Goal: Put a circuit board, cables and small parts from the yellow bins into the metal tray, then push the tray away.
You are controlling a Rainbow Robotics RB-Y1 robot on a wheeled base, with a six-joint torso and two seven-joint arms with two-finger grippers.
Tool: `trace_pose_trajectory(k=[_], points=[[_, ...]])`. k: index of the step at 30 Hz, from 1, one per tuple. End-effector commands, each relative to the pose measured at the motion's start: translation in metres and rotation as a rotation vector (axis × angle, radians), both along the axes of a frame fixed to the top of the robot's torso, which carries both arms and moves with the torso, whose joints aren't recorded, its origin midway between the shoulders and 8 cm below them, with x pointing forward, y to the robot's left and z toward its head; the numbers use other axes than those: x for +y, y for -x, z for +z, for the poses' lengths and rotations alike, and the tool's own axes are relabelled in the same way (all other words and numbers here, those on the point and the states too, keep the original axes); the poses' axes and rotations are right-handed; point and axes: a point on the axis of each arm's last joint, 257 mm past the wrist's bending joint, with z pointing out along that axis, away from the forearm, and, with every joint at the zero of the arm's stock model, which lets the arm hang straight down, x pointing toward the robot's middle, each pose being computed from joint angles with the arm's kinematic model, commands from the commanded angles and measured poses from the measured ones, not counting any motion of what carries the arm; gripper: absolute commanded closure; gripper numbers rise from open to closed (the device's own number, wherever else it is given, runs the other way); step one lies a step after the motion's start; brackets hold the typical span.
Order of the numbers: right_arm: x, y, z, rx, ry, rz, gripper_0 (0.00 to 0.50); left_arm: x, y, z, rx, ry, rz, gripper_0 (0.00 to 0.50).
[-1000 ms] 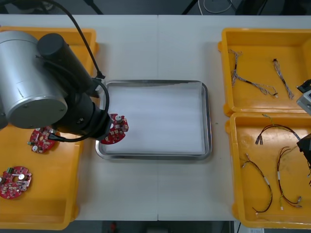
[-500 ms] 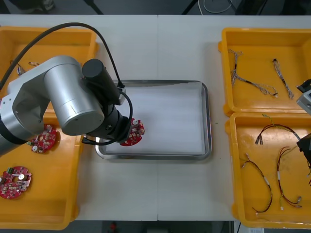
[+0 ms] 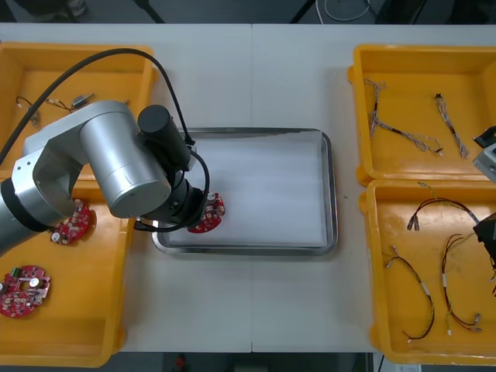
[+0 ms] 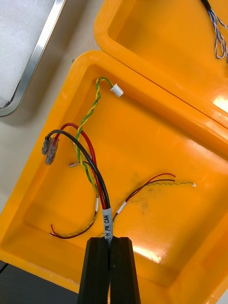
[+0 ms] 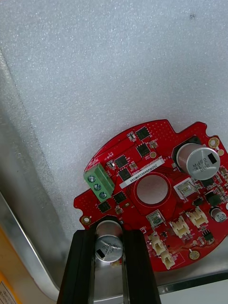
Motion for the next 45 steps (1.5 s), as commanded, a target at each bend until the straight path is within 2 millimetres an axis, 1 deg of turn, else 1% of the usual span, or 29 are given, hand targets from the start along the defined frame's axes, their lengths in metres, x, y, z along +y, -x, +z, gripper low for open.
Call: trace_pose_trajectory(k=[1,2,3,4,9,14,20,23,24,25,26,27,29,30,31,33,34,36,37,38,40,41,43,44,45], points=[[0.000,-0.001,0.008,-0.021,0.054,0.045,0.500,-0.018,-0.008,0.015,-0.039,0.031,0.003,0.210],[0.000,-0.001,0.008,-0.022,0.054,0.046,0.500,-0.018,-0.008,0.015,-0.039,0.033,0.008,0.111],[0.000,-0.001,0.008,-0.021,0.055,0.048,0.500,-0.019,-0.008,0.014,-0.038,0.035,0.009,0.039],[0.000,-0.001,0.008,-0.022,0.055,0.048,0.500,-0.018,-0.008,0.015,-0.038,0.035,0.012,0.004],[0.001,-0.001,0.009,-0.021,0.055,0.055,0.500,-0.021,-0.007,0.016,-0.041,0.041,0.011,0.000],[0.006,-0.001,0.011,-0.024,0.049,0.072,0.500,-0.025,-0.005,0.026,-0.053,0.054,0.011,0.000],[0.024,-0.003,0.016,-0.026,0.044,0.146,0.500,-0.017,0.000,0.061,-0.075,0.044,0.023,0.000],[0.039,-0.006,0.018,-0.030,0.050,0.196,0.500,-0.012,0.002,0.084,-0.078,0.049,0.031,0.000],[0.047,-0.008,0.019,-0.031,0.054,0.225,0.500,-0.008,0.003,0.097,-0.082,0.051,0.036,0.000],[0.050,-0.008,0.019,-0.031,0.057,0.236,0.500,-0.007,0.003,0.101,-0.080,0.053,0.038,0.000],[0.057,-0.009,0.019,-0.032,0.061,0.258,0.500,-0.001,0.003,0.111,-0.078,0.051,0.049,0.000],[0.060,-0.009,0.019,-0.032,0.063,0.270,0.500,0.002,0.003,0.115,-0.075,0.049,0.053,0.000],[0.073,-0.011,0.019,-0.035,0.081,0.317,0.500,0.014,0.002,0.138,-0.078,0.049,0.077,0.000],[0.079,-0.012,0.019,-0.037,0.089,0.337,0.500,0.015,-0.001,0.147,-0.092,0.067,0.081,0.000],[0.083,-0.012,0.019,-0.038,0.096,0.352,0.500,0.017,-0.003,0.152,-0.100,0.074,0.085,0.000],[0.094,-0.013,0.018,-0.040,0.115,0.394,0.500,0.026,-0.010,0.169,-0.128,0.098,0.104,0.000],[0.097,-0.014,0.018,-0.041,0.124,0.404,0.500,0.030,-0.011,0.172,-0.132,0.099,0.104,0.000],[0.107,-0.014,0.014,-0.040,0.154,0.448,0.500,0.047,-0.017,0.182,-0.135,0.098,0.111,0.000],[0.112,-0.016,0.013,-0.045,0.175,0.467,0.500,0.060,-0.021,0.186,-0.135,0.093,0.125,0.000],[0.114,-0.016,0.012,-0.045,0.184,0.478,0.500,0.065,-0.023,0.189,-0.141,0.090,0.131,0.000],[0.120,-0.018,0.008,-0.045,0.222,0.510,0.500,0.089,-0.032,0.198,-0.149,0.075,0.162,0.000],[0.122,-0.019,0.006,-0.043,0.230,0.515,0.500,0.095,-0.034,0.199,-0.149,0.073,0.169,0.000],[0.131,-0.022,0.001,-0.037,0.247,0.541,0.500,0.121,-0.041,0.206,-0.150,0.062,0.208,0.000],[0.136,-0.022,0.000,-0.037,0.243,0.551,0.500,0.127,-0.043,0.207,-0.149,0.057,0.214,0.000],[0.136,-0.022,0.000,-0.037,0.243,0.551,0.500,0.127,-0.043,0.207,-0.149,0.057,0.214,0.000]])
